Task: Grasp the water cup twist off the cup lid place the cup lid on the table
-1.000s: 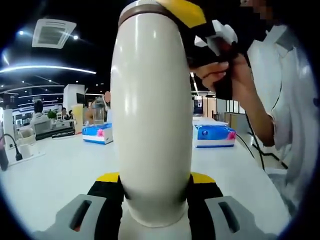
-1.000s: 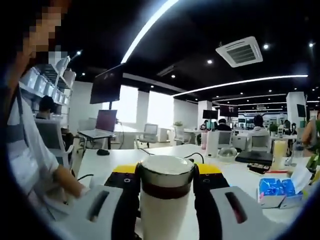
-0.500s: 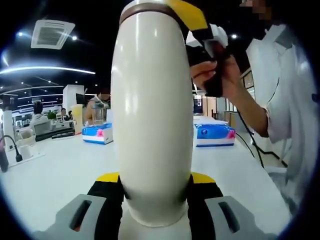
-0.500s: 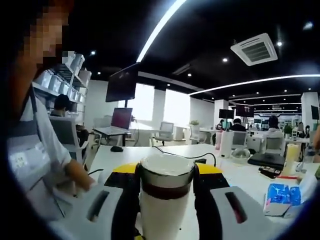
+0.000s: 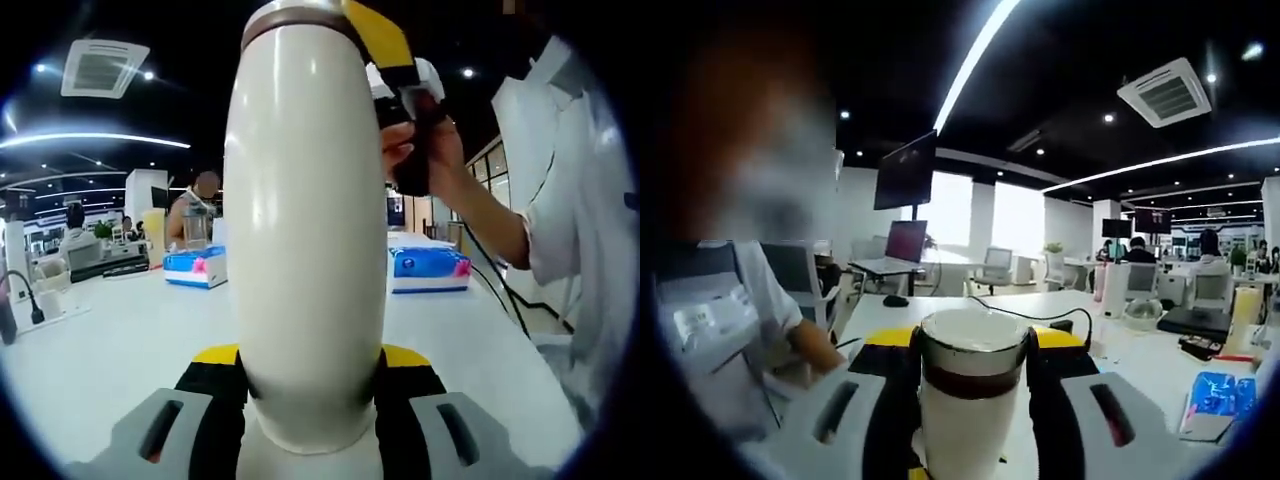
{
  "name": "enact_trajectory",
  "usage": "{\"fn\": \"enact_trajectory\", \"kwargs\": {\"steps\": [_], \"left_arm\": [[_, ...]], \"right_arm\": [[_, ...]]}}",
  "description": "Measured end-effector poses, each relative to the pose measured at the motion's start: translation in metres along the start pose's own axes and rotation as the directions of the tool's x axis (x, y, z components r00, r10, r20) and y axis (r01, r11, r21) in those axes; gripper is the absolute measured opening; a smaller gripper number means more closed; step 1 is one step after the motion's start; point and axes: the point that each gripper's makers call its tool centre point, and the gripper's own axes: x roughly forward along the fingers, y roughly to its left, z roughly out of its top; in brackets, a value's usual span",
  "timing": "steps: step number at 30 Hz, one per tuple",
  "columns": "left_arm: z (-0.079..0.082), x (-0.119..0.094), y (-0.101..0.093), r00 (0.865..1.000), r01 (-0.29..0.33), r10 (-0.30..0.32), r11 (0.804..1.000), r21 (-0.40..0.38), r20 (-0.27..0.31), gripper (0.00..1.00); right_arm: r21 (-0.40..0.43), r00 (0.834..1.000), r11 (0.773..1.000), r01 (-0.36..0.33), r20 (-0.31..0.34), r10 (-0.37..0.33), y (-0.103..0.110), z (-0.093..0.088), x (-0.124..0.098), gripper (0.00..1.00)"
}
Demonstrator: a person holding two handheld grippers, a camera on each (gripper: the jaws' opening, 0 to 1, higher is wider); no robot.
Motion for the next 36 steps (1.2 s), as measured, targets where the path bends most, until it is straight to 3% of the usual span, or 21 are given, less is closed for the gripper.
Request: {"fn": "enact_trajectory", "kwargs": {"steps": [9,17,36], "left_arm": [[-0.0001,0.0003,-0.0005,1.0,0.004,-0.004,1.0,0.001,0.0,0.51],[-0.0001,-0.0004,-0.0012,1.0,0.005,-0.005,1.0,0.0,0.0,0.51],[-0.0009,0.0008,-0.0014,1.0,0.005,-0.005,1.0,-0.002,-0.002,0.51]], "right_arm": [[-0.031,0.997,0.997,-0.072,-0.009,0.072,0.0035,0.0012,-0.0009,0.44],[-0.006,0.993,0.993,-0.117,-0.011,0.117,0.0043,0.0011,-0.0001,0.44],[0.017,0.99,0.99,-0.143,0.001,0.143,0.0048,-0.0028,-0.0004,0.45]]}}
